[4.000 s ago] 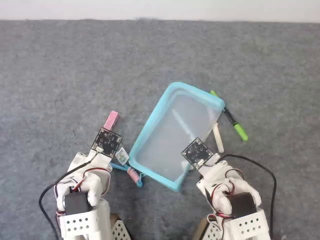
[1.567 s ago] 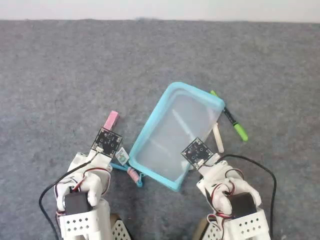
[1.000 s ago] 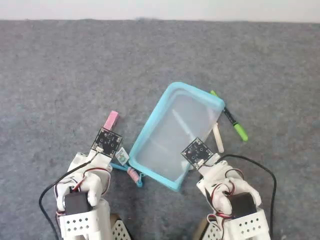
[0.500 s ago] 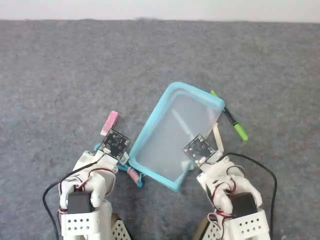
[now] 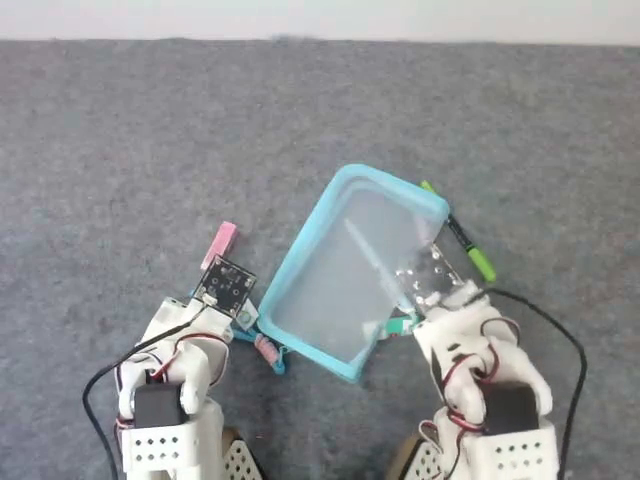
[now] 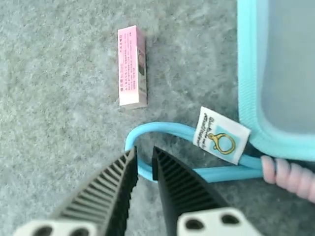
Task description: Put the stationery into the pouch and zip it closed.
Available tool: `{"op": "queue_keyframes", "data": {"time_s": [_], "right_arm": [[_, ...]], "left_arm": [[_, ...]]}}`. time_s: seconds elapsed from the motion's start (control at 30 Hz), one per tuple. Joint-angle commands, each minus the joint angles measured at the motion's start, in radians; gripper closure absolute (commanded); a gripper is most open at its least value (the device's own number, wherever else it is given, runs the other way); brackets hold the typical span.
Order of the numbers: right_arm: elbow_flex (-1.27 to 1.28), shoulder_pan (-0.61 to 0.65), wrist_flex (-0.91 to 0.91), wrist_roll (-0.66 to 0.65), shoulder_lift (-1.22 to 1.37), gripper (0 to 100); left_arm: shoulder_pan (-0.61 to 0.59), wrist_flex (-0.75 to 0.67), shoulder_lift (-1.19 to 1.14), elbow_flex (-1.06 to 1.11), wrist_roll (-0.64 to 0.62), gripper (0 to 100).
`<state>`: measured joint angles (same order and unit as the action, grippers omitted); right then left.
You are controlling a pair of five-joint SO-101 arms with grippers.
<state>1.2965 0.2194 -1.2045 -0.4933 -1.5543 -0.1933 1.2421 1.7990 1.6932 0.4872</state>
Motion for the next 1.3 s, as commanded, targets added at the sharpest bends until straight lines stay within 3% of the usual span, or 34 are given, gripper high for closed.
{"op": "queue_keyframes", "data": {"time_s": [0.0,0.23,0.47,0.63,0.87,1.27], "right_arm": [[-0.292,0.147,-0.035,0.046,0.306,92.2],[-0.47,0.604,-0.091,0.075,0.742,92.1],[-0.459,0.783,-0.081,0.068,0.863,92.1],[-0.397,0.731,0.018,0.068,0.97,92.1],[-0.42,0.443,0.177,0.068,1.188,92.1],[-0.809,0.153,0.211,0.023,1.48,92.1]], "left_arm": [[-0.008,-0.021,0.017,-0.008,0.008,95],[-0.012,-0.021,0.017,-0.008,0.008,95],[-0.012,-0.021,0.017,-0.008,0.009,95],[-0.011,-0.021,0.017,-0.008,0.009,95],[-0.011,-0.021,0.017,-0.008,0.009,95],[-0.009,-0.021,0.017,-0.008,0.009,95]]}}
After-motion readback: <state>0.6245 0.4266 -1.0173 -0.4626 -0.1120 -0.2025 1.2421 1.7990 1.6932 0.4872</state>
